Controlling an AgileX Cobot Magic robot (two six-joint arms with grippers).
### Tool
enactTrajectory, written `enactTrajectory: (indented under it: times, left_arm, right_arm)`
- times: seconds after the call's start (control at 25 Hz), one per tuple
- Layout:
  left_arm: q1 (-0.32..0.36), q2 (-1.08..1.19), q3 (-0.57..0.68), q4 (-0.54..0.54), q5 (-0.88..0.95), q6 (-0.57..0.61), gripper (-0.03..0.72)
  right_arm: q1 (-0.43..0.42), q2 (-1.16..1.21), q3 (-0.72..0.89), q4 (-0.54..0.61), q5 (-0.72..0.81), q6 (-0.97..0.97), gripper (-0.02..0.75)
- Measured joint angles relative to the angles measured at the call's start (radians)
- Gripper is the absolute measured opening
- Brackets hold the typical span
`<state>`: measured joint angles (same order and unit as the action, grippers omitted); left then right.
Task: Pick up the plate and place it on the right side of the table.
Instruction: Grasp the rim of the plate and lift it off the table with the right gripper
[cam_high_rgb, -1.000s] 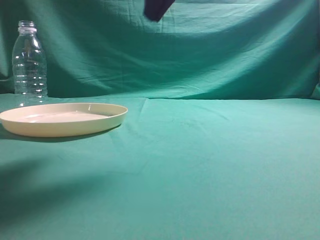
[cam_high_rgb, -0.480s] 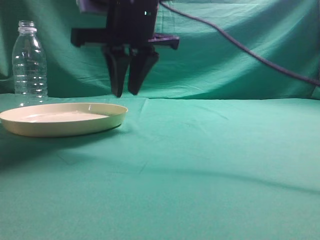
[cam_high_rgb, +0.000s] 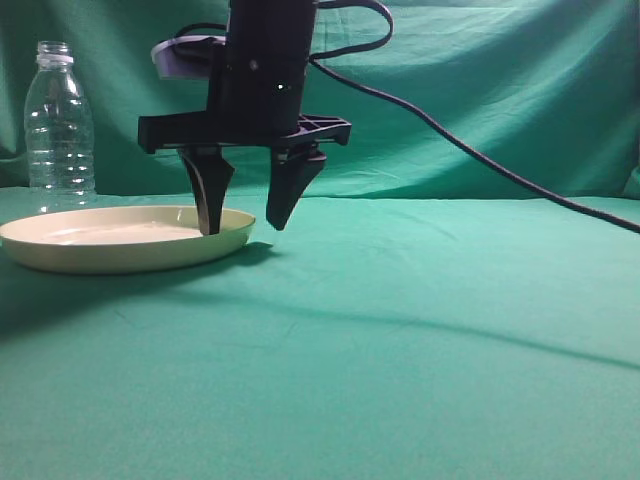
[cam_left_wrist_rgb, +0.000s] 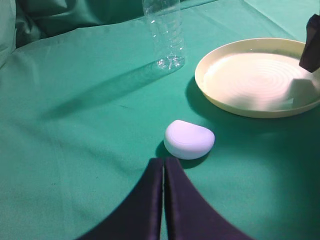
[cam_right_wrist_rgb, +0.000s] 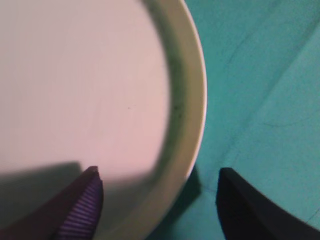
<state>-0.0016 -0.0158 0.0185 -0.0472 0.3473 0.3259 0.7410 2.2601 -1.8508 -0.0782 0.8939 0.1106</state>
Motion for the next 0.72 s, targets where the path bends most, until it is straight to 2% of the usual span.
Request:
enactTrajectory:
  times: [0.04, 0.08, 0.24, 0.28, 0.32, 0.44, 0.56, 0.64, 0.72]
  left_arm:
    - [0.000, 0.000, 0.000, 0.000, 0.000, 0.000, 0.000]
    - [0.000, 0.000, 0.000, 0.000, 0.000, 0.000, 0.000]
    - [0.000, 0.000, 0.000, 0.000, 0.000, 0.000, 0.000]
    - [0.000, 0.000, 0.000, 0.000, 0.000, 0.000, 0.000]
    - [0.000, 0.000, 0.000, 0.000, 0.000, 0.000, 0.000]
    - [0.000, 0.000, 0.000, 0.000, 0.000, 0.000, 0.000]
    - [0.000, 0.000, 0.000, 0.000, 0.000, 0.000, 0.000]
    - [0.000, 0.000, 0.000, 0.000, 0.000, 0.000, 0.000]
    - [0.000, 0.000, 0.000, 0.000, 0.000, 0.000, 0.000]
  right_arm:
    - [0.000, 0.003, 0.000, 0.000, -0.011, 0.000, 0.466]
    - [0.000, 0.008, 0.000, -0.001, -0.016, 0.000, 0.444]
    - [0.000, 0.023, 0.000, -0.005, -0.040, 0.000, 0.461]
    - [0.000, 0.027, -0.002, -0.005, -0.044, 0.000, 0.419]
    - [0.000, 0.029, -0.002, -0.006, -0.050, 0.000, 0.435]
    - [0.000, 0.032, -0.004, -0.008, -0.058, 0.000, 0.305]
    - [0.000, 0.034, -0.007, -0.026, -0.066, 0.008, 0.108]
    - [0.000, 0.034, -0.016, -0.034, -0.071, 0.018, 0.058]
    - [0.002, 0.034, -0.036, -0.054, -0.047, 0.022, 0.075]
